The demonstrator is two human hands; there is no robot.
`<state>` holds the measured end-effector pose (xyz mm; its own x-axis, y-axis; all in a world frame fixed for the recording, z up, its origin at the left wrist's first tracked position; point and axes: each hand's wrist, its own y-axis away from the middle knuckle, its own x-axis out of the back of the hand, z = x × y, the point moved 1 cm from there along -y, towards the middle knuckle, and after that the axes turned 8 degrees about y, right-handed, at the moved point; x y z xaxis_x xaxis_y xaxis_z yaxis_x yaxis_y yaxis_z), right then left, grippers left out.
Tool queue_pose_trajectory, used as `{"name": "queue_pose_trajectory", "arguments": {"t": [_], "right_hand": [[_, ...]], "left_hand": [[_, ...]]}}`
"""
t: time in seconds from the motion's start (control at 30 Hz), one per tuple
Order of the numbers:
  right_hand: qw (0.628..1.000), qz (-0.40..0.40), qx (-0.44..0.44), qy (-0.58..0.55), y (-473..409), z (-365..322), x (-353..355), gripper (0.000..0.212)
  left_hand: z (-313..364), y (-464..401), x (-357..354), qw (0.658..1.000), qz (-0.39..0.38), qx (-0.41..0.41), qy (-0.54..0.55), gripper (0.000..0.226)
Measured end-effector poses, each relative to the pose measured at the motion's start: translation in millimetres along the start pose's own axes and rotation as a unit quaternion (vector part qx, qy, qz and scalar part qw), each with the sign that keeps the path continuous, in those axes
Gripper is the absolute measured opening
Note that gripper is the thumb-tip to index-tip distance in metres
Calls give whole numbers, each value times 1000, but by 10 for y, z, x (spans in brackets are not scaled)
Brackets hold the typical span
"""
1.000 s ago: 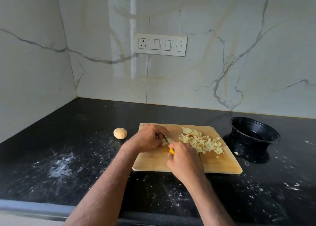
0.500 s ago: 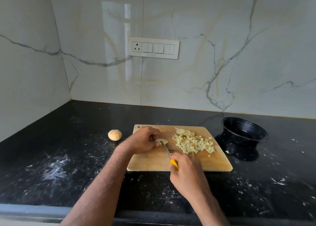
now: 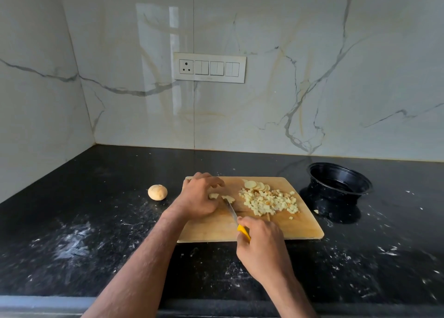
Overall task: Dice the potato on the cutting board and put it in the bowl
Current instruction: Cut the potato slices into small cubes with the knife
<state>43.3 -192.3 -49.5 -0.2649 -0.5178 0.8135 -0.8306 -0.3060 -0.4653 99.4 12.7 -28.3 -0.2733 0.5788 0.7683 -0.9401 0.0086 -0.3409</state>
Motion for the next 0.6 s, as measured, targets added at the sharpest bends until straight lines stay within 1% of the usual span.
{"name": "queue_pose_trajectory", "arguments": {"t": [0.1, 0.2, 0.3, 0.43, 0.6], "right_hand": [[1000, 5, 0, -9, 5, -4, 24, 31], [1000, -3, -4, -30, 22, 15, 45, 31], [999, 1, -15, -49, 51, 47, 84, 30], [997, 41, -45, -57, 67, 77, 107, 30], [997, 25, -73, 22, 51, 5, 115, 19]], "left_hand": [[60, -21, -42, 996, -70, -53, 4, 54], [86, -38, -69, 994, -104, -42, -17, 57], [65, -60, -94, 993, -106, -40, -32, 48], [49, -85, -116, 994, -93, -36, -49, 38], [63, -91, -109, 996, -71, -25, -39, 27]]}}
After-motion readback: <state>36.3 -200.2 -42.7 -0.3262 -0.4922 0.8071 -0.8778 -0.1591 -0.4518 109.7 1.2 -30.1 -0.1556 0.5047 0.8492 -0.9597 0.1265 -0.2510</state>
